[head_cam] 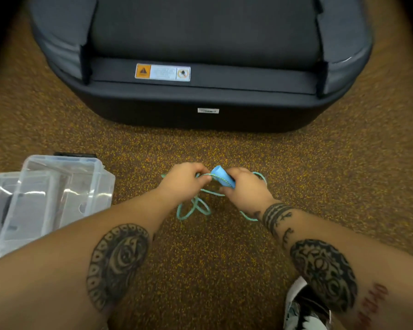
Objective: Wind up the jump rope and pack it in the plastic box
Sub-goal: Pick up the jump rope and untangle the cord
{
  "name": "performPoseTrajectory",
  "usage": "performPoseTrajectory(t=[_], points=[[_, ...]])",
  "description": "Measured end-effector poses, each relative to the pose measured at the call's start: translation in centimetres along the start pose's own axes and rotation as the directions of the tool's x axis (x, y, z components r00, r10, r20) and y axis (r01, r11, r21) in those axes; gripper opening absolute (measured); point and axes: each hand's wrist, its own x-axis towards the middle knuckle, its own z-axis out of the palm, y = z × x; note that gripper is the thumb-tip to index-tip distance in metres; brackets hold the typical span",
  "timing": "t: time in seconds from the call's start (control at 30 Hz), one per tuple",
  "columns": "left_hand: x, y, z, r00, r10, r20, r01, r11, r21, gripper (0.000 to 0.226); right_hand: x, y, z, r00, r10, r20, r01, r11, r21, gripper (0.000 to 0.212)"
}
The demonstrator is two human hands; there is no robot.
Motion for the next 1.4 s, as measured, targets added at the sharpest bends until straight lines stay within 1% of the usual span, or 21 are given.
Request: performPoseTrajectory(t=[0.07,0.1,0.17,0.3,0.43,0.53,0.6,0.7,0.77,0.83,0.87,0.93,1.03,1.1,1.13,1.2,1.27,1.3,1.33,1.4], points=[[-0.5,1.9,-2.8,0.998,0.041,-0.048,-0.042,0.999,-0.017,0.015,-0.7,-1.1,-2.8,0.998,-0.012,-0.055,0.014,0.999,0.038,0.053],[-0.8,2.9,-4.1,0.995,0.062,-0.077,-0.064,0.998,-0.020,0.015,-1.0,-1.6,-4.1,0.996,-0.022,-0.084,0.029,0.996,0.084,0.057],[-1.6,5.0,-6.6,0.986,0.103,-0.132,-0.107,0.994,-0.023,0.018,-2.0,-2.8,-6.7,0.990,-0.044,-0.135,0.068,0.981,0.179,0.059],[-3.5,9.1,-11.1,0.959,0.183,-0.218,-0.195,0.980,-0.033,0.019,-4.4,-5.5,-11.6,0.952,-0.108,-0.287,0.176,0.959,0.223,0.044],[-6.2,13.2,-14.5,0.928,0.255,-0.273,-0.280,0.958,-0.058,0.015,-6.9,-7.8,-16.1,0.887,-0.102,-0.451,0.223,0.949,0.224,0.042],[-8.7,15.6,-16.4,0.904,0.295,-0.309,-0.325,0.944,-0.051,0.014,-9.3,-9.5,-18.5,0.846,-0.131,-0.518,0.267,0.943,0.197,0.018],[-10.3,16.6,-17.1,0.896,0.317,-0.311,-0.358,0.930,-0.083,0.014,-10.8,-10.5,-19.4,0.826,-0.148,-0.544,0.314,0.922,0.226,0.014],[-12.3,17.5,-17.4,0.867,0.337,-0.367,-0.407,0.903,-0.133,0.014,-12.6,-11.1,-19.8,0.815,-0.161,-0.556,0.419,0.827,0.374,0.017],[-13.3,17.4,-17.3,0.863,0.290,-0.413,-0.404,0.888,-0.220,0.013,-13.6,-11.0,-20.0,0.841,-0.195,-0.505,0.448,0.775,0.446,0.016],[-14.1,16.7,-17.0,0.883,0.217,-0.416,-0.367,0.872,-0.324,0.014,-14.3,-11.0,-20.7,0.863,-0.248,-0.440,0.445,0.784,0.432,0.019],[-14.3,16.2,-16.9,0.894,0.201,-0.401,-0.349,0.873,-0.340,0.018,-14.6,-11.0,-21.2,0.867,-0.252,-0.429,0.442,0.786,0.432,0.020],[-14.6,15.3,-17.0,0.917,0.180,-0.356,-0.290,0.914,-0.285,0.022,-14.9,-11.3,-22.1,0.870,-0.235,-0.433,0.439,0.768,0.467,0.019],[-14.6,14.8,-17.3,0.931,0.178,-0.319,-0.209,0.976,-0.065,0.021,-15.1,-11.9,-22.6,0.869,-0.244,-0.431,0.452,0.747,0.488,0.019],[-15.0,15.5,-17.3,0.918,0.251,-0.307,-0.242,0.968,0.069,0.019,-15.1,-12.3,-22.7,0.854,-0.266,-0.446,0.467,0.769,0.435,0.022],[-15.3,16.2,-17.2,0.911,0.293,-0.290,-0.284,0.956,0.075,0.019,-15.1,-12.5,-22.7,0.850,-0.274,-0.449,0.471,0.777,0.418,0.024],[-16.0,17.6,-16.9,0.906,0.338,-0.254,-0.351,0.936,-0.007,0.021,-15.1,-13.1,-22.8,0.846,-0.288,-0.448,0.481,0.774,0.412,0.025],[-16.3,18.3,-16.8,0.900,0.337,-0.277,-0.372,0.924,-0.086,0.020,-15.2,-13.6,-23.1,0.839,-0.274,-0.470,0.499,0.734,0.461,0.026],[-16.2,18.2,-16.9,0.899,0.324,-0.295,-0.371,0.921,-0.119,0.020,-15.4,-13.7,-23.6,0.835,-0.254,-0.488,0.509,0.694,0.510,0.026],[-16.2,17.8,-17.2,0.904,0.307,-0.298,-0.365,0.916,-0.166,0.021,-15.5,-13.6,-24.3,0.832,-0.223,-0.508,0.520,0.632,0.574,0.024],[-16.2,16.7,-17.6,0.929,0.265,-0.260,-0.328,0.914,-0.240,0.023,-16.1,-12.9,-26.4,0.826,-0.135,-0.547,0.539,0.470,0.699,0.023]])
